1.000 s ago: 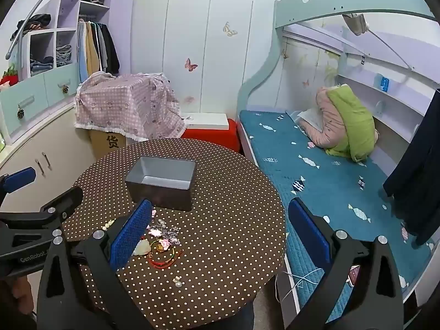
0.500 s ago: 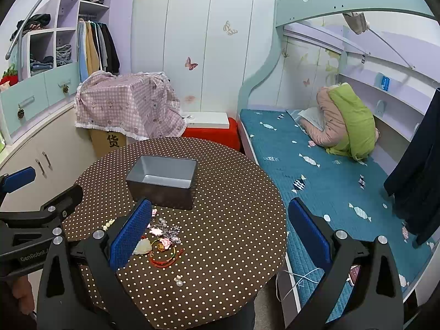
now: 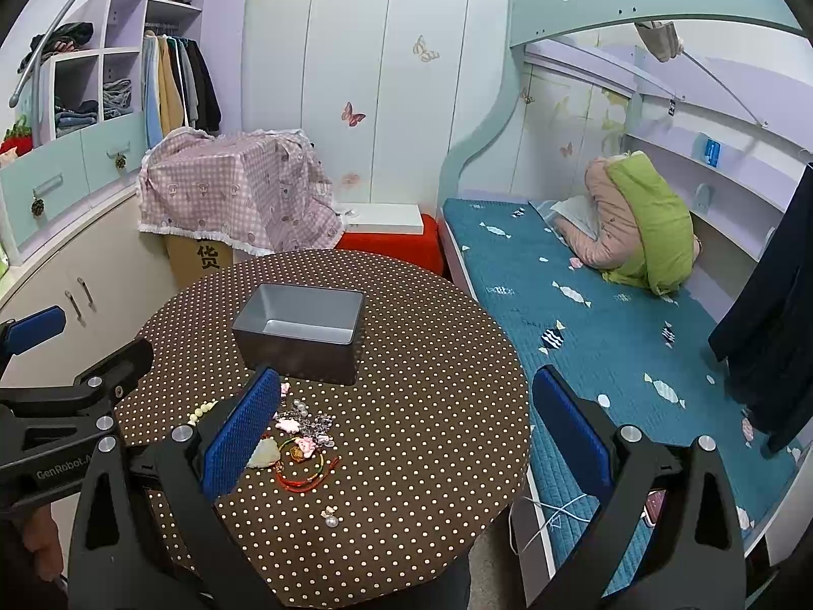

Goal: Organize jewelry

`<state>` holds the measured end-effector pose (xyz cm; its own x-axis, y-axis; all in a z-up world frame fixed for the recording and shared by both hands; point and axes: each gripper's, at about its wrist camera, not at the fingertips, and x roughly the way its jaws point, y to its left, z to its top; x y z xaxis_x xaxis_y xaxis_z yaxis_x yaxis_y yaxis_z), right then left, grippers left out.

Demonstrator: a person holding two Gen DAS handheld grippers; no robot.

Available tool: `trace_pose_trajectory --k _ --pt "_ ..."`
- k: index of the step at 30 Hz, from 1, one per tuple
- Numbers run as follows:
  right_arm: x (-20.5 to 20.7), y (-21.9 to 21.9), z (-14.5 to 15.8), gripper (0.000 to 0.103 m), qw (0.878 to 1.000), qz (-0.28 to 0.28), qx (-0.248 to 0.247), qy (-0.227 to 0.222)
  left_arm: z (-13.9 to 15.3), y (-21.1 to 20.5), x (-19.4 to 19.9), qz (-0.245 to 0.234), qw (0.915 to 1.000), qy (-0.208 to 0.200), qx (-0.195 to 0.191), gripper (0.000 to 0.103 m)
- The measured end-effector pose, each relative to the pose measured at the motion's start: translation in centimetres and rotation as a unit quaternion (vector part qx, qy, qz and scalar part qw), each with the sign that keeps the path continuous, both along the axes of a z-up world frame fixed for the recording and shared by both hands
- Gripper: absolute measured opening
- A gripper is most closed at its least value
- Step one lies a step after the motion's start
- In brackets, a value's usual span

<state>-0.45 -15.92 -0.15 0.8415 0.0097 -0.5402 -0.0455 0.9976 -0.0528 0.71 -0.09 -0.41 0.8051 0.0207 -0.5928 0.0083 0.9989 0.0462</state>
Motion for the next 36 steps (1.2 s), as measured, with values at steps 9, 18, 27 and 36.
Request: trace_pose_trajectory --k 9,18,27,36 --pt "0.0 0.1 0.0 0.096 1.0 0.0 -0.002 0.0 -0.1 0.0 0.1 0.0 1.0 0.001 0.0 0.098" --pt "0.0 0.1 -0.5 0.096 1.0 -0.001 -0.01 0.003 -0.2 0.0 0.1 -0.001 1.0 0.004 0.001 0.098" --pt "0.9 0.4 -2.9 0.096 0.998 0.013 -0.026 0.047 -2.4 0.8 0.8 -0.01 0.9992 0.038 0.002 0.098" --pt "2.0 0.0 -9.4 0.096 0.984 0.022 -0.028 0.177 -7.6 2.8 2.1 -0.002 0.993 0.118 0.003 0.098"
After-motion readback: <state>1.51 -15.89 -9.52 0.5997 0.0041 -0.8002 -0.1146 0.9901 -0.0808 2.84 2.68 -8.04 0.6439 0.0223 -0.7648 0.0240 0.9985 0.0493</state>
